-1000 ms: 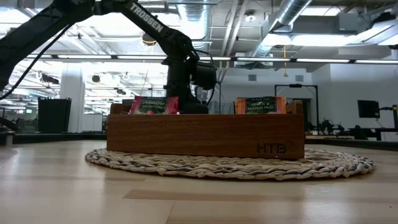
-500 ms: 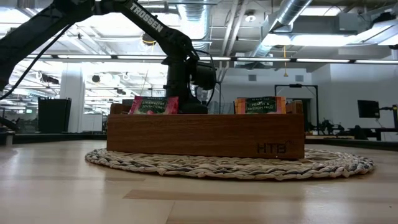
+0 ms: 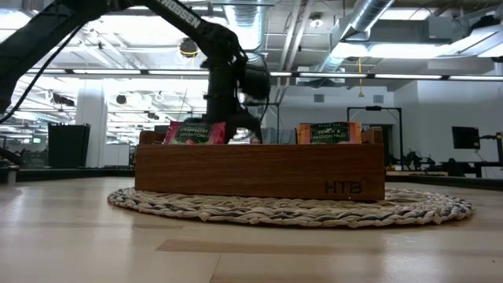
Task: Pick & Place Tea
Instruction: Put the brown tea bag into the middle section of the wooden organizer
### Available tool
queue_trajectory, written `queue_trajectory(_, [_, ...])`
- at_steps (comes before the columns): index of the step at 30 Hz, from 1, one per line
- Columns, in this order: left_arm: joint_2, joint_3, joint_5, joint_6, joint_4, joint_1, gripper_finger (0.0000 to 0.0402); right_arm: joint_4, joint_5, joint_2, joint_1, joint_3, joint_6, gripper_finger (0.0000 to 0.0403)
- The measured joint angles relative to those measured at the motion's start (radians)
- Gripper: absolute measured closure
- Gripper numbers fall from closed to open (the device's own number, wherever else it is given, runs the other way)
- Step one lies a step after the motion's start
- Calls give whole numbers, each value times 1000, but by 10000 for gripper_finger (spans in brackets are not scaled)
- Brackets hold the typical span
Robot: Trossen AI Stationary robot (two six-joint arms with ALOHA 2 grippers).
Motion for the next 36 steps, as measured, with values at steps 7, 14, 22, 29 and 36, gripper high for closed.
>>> queue_trajectory(7, [-144, 0, -5, -49, 23, 4, 401, 0, 3, 0, 3, 0, -1, 148])
queue_trajectory(14, [-345, 0, -3, -190, 126, -5, 401, 18, 143, 0, 88, 0, 8, 148])
queue_trajectory(22, [-536, 1, -51, -403, 365, -80, 401, 11, 475, 8, 153, 0, 119, 148])
queue_trajectory(29, [-580, 1, -87, -499, 528, -196, 401, 6, 497, 15, 106, 0, 120, 148])
queue_trajectory(36, [-580, 1, -128, -528, 568, -287, 401, 58, 486, 14, 84, 0, 55, 148])
